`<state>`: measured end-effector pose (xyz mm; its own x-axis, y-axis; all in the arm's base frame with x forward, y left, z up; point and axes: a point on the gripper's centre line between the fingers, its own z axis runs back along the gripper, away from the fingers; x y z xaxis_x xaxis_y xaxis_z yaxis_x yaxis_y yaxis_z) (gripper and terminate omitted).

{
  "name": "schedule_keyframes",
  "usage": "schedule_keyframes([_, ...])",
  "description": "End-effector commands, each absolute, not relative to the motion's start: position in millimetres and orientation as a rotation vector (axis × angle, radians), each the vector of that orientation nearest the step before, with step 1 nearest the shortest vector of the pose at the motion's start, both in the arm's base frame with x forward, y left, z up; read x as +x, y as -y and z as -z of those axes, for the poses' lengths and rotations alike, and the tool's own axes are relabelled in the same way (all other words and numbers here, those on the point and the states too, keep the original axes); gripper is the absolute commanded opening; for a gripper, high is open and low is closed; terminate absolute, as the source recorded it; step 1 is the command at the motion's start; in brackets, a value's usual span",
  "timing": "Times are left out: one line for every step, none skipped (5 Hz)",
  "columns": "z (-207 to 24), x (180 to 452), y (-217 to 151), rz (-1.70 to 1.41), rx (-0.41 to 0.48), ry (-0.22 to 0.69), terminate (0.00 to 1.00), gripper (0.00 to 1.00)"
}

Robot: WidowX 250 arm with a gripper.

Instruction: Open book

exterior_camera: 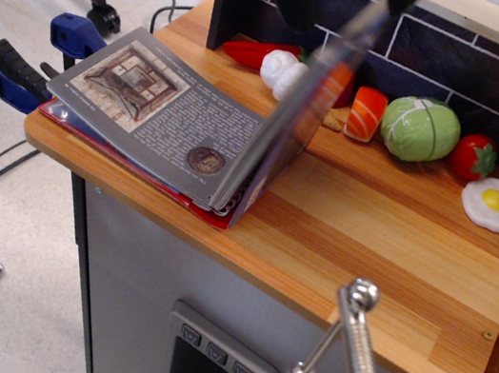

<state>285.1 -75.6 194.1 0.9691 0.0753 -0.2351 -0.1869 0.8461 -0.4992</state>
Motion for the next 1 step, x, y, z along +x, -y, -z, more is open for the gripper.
schedule_keyframes([-212.2, 277.5, 78.1, -0.141, -0.461, -0.169, 1.00, 1.00])
